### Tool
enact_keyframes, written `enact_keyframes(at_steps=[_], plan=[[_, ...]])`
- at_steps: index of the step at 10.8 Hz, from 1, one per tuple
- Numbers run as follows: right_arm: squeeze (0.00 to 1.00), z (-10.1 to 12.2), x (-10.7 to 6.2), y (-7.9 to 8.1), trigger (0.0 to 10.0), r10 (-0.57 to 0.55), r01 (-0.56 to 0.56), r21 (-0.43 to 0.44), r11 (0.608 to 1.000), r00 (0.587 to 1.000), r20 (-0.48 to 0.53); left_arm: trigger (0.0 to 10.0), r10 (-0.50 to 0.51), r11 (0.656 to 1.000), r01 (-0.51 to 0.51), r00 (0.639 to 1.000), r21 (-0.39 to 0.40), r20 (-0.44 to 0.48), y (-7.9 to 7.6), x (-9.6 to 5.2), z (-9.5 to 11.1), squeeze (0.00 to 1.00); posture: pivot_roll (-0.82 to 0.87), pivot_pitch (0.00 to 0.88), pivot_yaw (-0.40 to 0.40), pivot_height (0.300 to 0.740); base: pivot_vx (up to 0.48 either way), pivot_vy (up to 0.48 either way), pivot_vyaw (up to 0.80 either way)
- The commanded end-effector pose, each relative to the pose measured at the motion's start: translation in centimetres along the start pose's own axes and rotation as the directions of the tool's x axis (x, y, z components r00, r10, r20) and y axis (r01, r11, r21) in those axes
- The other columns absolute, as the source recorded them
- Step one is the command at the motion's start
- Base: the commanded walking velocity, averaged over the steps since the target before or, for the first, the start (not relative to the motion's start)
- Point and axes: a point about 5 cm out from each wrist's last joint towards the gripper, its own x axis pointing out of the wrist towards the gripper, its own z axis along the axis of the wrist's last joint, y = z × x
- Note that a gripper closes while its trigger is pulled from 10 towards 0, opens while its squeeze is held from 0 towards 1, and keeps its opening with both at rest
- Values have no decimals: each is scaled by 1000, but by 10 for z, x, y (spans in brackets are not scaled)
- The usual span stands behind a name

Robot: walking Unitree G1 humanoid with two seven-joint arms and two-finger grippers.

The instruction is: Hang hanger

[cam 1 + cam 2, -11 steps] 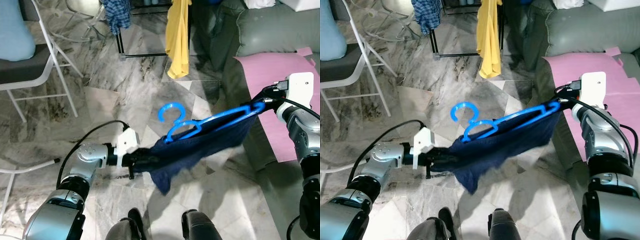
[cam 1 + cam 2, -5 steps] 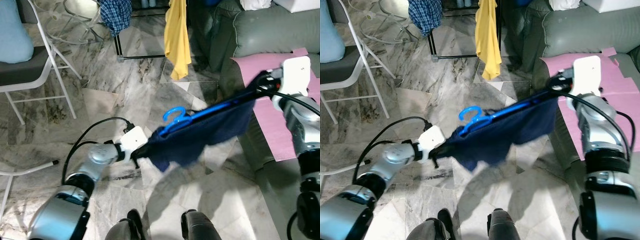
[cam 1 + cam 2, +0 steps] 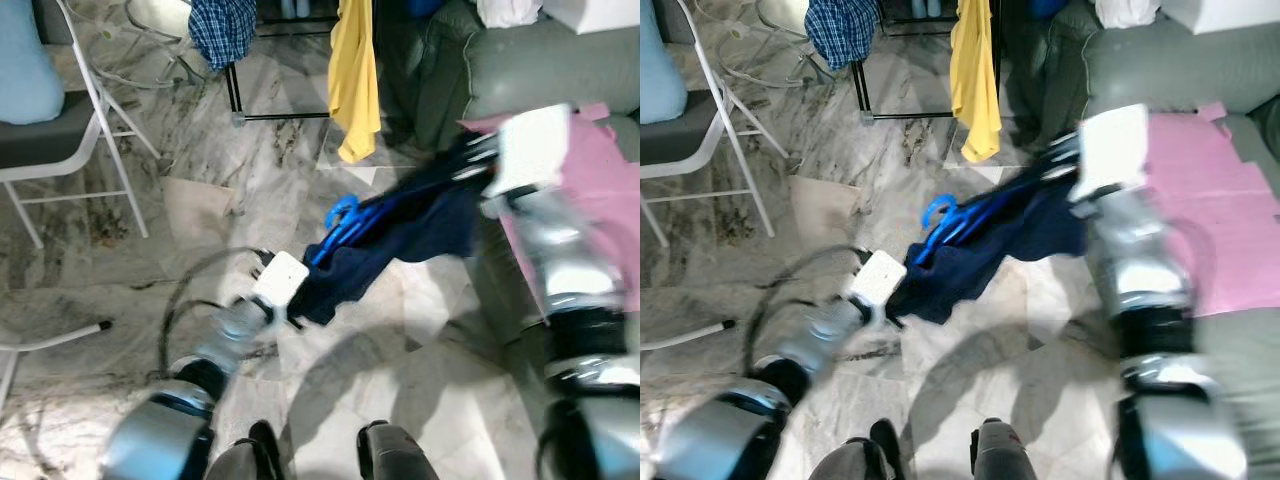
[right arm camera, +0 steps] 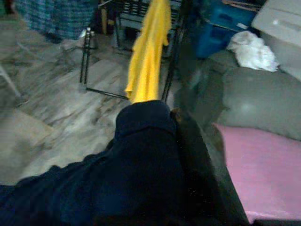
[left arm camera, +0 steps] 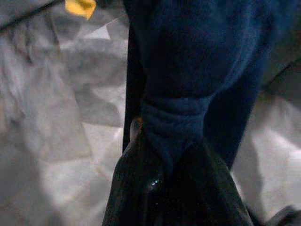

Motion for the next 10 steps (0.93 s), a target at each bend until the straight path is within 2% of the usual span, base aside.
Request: enact_keyframes(at_steps=[1, 3, 4, 5, 7, 8, 10], plan=[[0, 8, -3, 3, 0, -11, 12, -18, 1000, 999, 49, 0, 80, 991, -87, 994, -98, -72, 7, -7, -19, 0, -309, 174, 17, 740, 0, 0, 0], [0, -11, -13, 39, 0, 81, -81, 13, 997, 997, 3, 0, 145, 967, -155, 987, -201, -65, 11, -3, -10, 0, -308, 167, 18, 740, 0, 0, 0], [0, -23, -21, 57, 0, 149, -148, 42, 988, 988, -38, 0, 201, 948, -210, 978, -239, -62, 18, -2, -4, 0, -308, 166, 22, 740, 0, 0, 0], [0, -34, -29, 69, 0, 198, -194, 59, 979, 977, -77, 0, 237, 929, -244, 970, -280, -57, 23, -2, 0, 0, -307, 166, 23, 740, 0, 0, 0], [0, -75, -55, 93, 0, 301, -287, 93, 953, 919, -254, 0, 304, 882, -299, 952, -364, -47, 36, -2, 12, 0, -309, 168, 36, 740, 0, 0, 0], [0, -84, -65, 102, 0, 359, -340, 117, 933, 886, -292, 0, 324, 859, -315, 945, -403, -47, 41, -2, 15, 0, -307, 169, 39, 740, 0, 0, 0], [0, -95, -82, 120, 0, 477, -460, 131, 878, 816, -327, 0, 334, 852, -321, 942, -413, -43, 44, -2, 19, 0, -299, 167, 41, 740, 0, 0, 0]])
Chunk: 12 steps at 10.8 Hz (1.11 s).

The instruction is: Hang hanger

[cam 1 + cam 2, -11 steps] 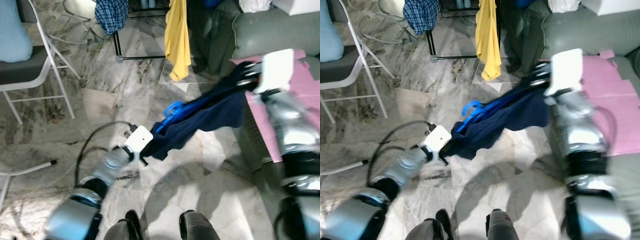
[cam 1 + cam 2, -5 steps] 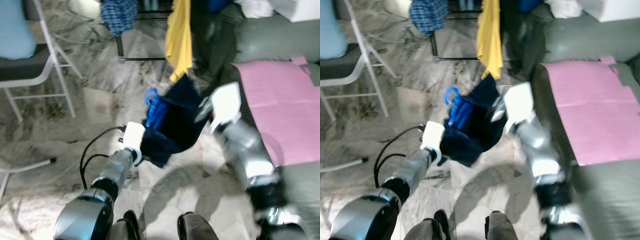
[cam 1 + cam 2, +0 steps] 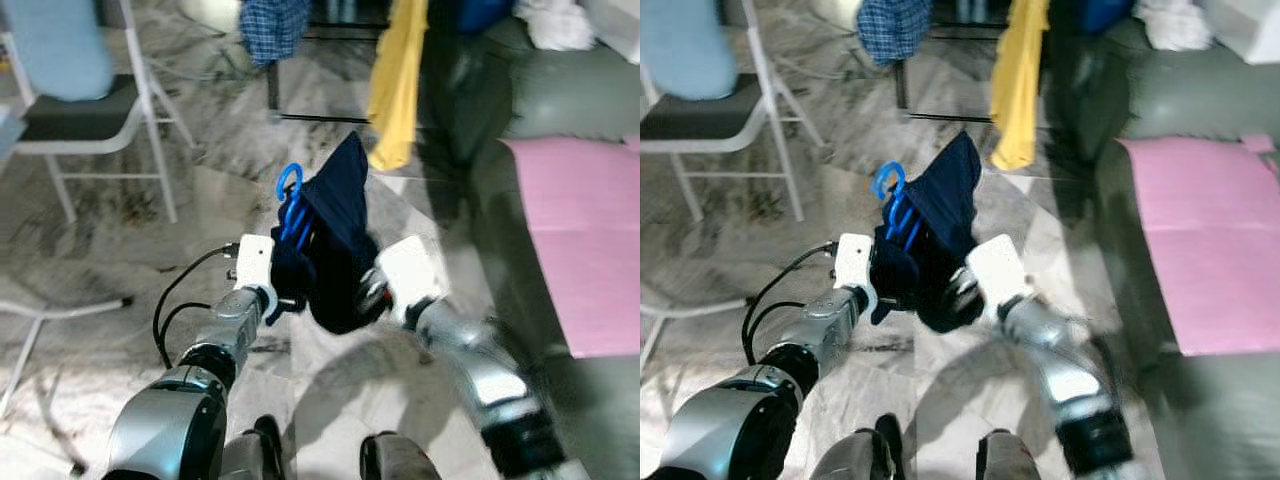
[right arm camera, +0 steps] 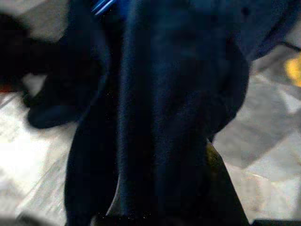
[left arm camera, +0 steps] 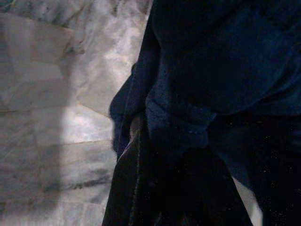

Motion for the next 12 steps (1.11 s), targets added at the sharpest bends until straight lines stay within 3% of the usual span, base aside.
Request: enact_keyframes(at_steps=[1, 3, 4, 5, 7, 8, 9, 10, 12], plan=[[0, -15, -5, 5, 0, 34, -35, -17, 999, 997, -65, 0, 75, 995, -72, 996, -69, 45, 14, 1, 15, 0, -295, 166, 41, 740, 0, 0, 0], [0, -29, -14, 4, 0, 61, -70, -67, 995, 991, -119, 0, 63, 996, -59, 997, -60, 52, 13, 1, 18, 0, -291, 165, 45, 740, 0, 0, 0], [0, -35, -22, -6, 10000, 29, -43, -112, 993, 992, -126, 0, 20, 1000, -19, 998, -18, 64, 11, 1, 19, 0, -291, 165, 49, 740, 0, 0, 0], [1000, -30, -32, -19, 10000, -23, 19, -74, 997, 998, -61, 0, -15, 1000, 12, 997, 26, 80, 9, 1, 22, 0, -288, 169, 57, 740, 0, 0, 0], [1000, -24, -48, -27, 10000, -9, 15, -148, 989, 999, 41, 0, -15, 1000, 12, 995, 24, 99, 10, 2, 29, 0, -281, 167, 66, 740, 0, 0, 0], [1000, -17, -52, -25, 10000, -9, 21, -124, 992, 995, 100, 157, 17, 1000, -16, 993, -6, 116, 14, 1, 32, 0, -276, 161, 65, 740, 0, 0, 0], [1000, -15, -51, -18, 10000, 30, -19, -95, 995, 993, 114, 941, 45, 999, -43, 993, -18, 111, 17, 1, 32, 0, -269, 153, 62, 740, 0, 0, 0], [1000, -19, -50, -10, 10000, 96, -84, -114, 990, 990, 101, 1020, 49, 999, -47, 993, -24, 108, 17, 1, 32, 0, -257, 141, 52, 740, 0, 0, 0], [1000, -23, -51, -7, 10000, 113, -101, -131, 986, 989, 92, 0, 2, 1000, -2, 991, -5, 132, 15, 1, 35, 0, -255, 139, 48, 740, 0, 0, 0]])
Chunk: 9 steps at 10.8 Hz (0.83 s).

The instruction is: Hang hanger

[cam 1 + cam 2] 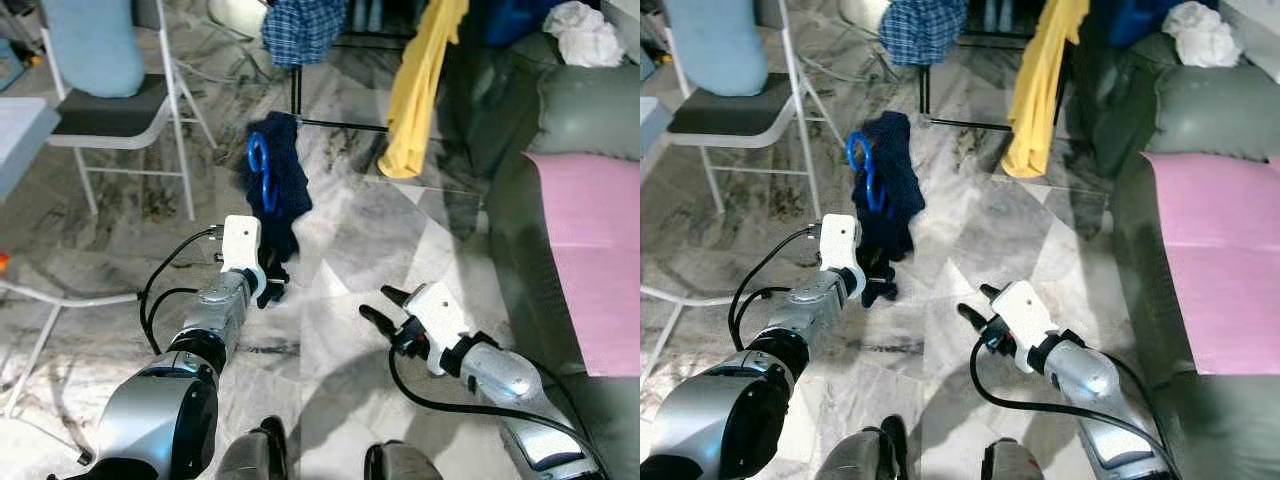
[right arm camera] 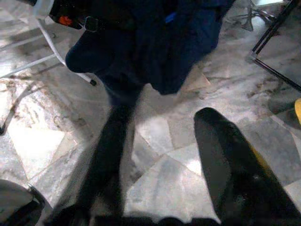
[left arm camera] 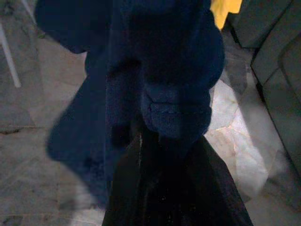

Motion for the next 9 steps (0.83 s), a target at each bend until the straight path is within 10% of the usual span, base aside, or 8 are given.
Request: enact_keyframes(at_steps=[1, 9], plan=[[1000, -3, -2, 3, 10000, 8, -8, -5, 1000, 1000, -9, 0, -10, 1000, 10, 999, 2, 47, 1, 1, 9, 0, -255, 139, 48, 740, 0, 0, 0], [1000, -3, -2, 3, 10000, 8, -8, -5, 1000, 1000, -9, 0, -10, 1000, 10, 999, 2, 47, 1, 1, 9, 0, -255, 139, 48, 740, 0, 0, 0]])
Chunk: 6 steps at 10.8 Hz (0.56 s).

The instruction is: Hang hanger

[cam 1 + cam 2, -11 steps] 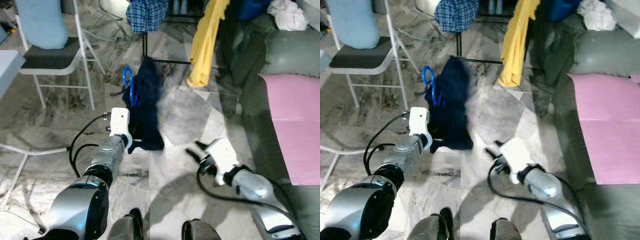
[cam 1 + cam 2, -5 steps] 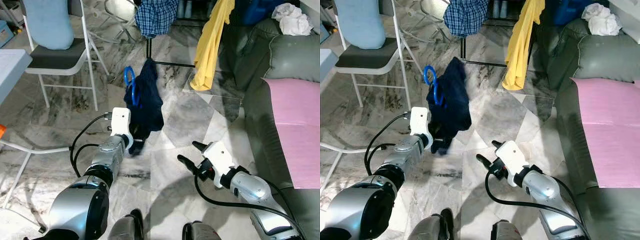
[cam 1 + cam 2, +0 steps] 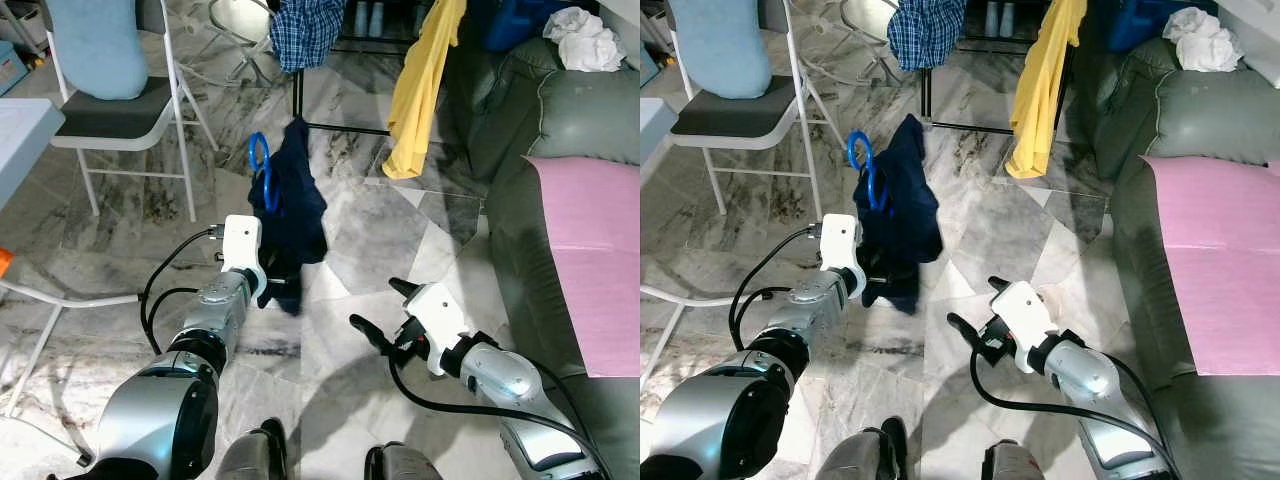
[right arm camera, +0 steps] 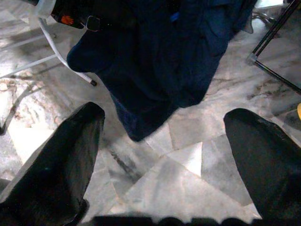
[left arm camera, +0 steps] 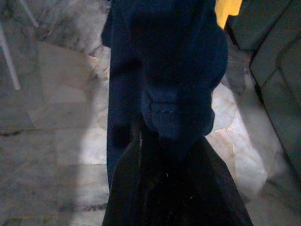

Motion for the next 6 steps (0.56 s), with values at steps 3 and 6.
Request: enact_keyframes(at_steps=[3, 6], plan=[[1000, -4, -17, -42, 10000, -311, 312, -43, 949, 950, 34, 0, -390, 788, 383, 916, 481, -91, 4, -15, -1, 0, -263, 147, 52, 740, 0, 0, 0], [1000, -10, -8, -45, 10000, -384, 384, 15, 923, 922, 41, 0, -240, 887, 199, 970, 417, 48, 21, -21, -6, 0, -203, 122, 23, 740, 0, 0, 0]])
